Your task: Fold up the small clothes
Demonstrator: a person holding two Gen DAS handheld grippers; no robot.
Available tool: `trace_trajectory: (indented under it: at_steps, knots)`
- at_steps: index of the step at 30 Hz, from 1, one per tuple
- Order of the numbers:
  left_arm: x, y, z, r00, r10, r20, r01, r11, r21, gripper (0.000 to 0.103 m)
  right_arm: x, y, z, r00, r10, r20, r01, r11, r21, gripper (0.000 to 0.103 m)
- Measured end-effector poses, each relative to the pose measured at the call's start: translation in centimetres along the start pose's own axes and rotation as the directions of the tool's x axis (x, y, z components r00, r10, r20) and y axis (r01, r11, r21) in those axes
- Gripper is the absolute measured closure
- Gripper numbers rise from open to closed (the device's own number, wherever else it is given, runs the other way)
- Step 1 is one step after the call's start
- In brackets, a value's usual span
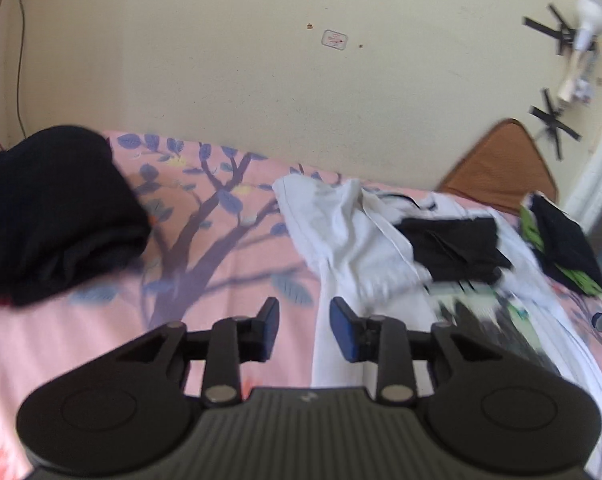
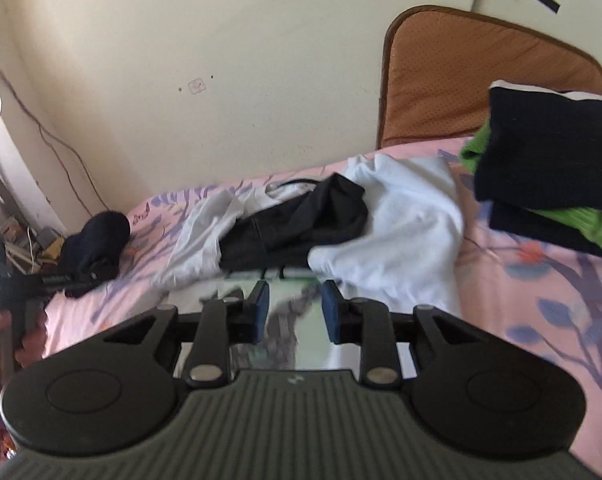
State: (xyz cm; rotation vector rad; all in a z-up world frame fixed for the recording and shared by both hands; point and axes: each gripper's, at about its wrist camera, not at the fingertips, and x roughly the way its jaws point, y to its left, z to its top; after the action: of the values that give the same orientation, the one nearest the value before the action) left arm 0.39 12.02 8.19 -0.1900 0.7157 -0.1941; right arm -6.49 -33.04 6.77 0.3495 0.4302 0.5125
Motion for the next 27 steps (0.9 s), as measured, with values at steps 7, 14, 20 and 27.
trace_trajectory:
  at_steps: [7, 14, 20, 27]
  knots:
    - [-8.7, 2.0, -8.4, 0.999, -0.006, -0.051, 0.005, 1.0, -0.027, 0.06, -7.3, 1.6, -9.1, 0.992, -0.101, -0.068, 0.098, 0.994, -0.054, 0.056]
    - [-13.2, 0.8, -13.6, 0.999, 0.004, -0.049, -0.007, 0.999, -0.049, 0.053, -9.1, 7.0, -13.9, 0.997, -0.029, -0.073, 0.018, 0.99, -0.14, 0.029]
    - [-13.7, 0.2, -15.9, 0.997, 0.028, -0.073, -0.03, 0.999, -0.031, 0.05, -8.5, 7.3, -16.6, 0.977, -0.21, -0.029, 0.2, 0.958, -0.205, 0.083]
    - [-13.2, -2.4, -17.6, 0.99, -0.009, -0.142, 0.021, 0.996, 0.086, 0.063, -12.7, 2.2, -15.5, 0.988, -0.156, 0.009, 0.153, 0.979, 0.133, 0.095]
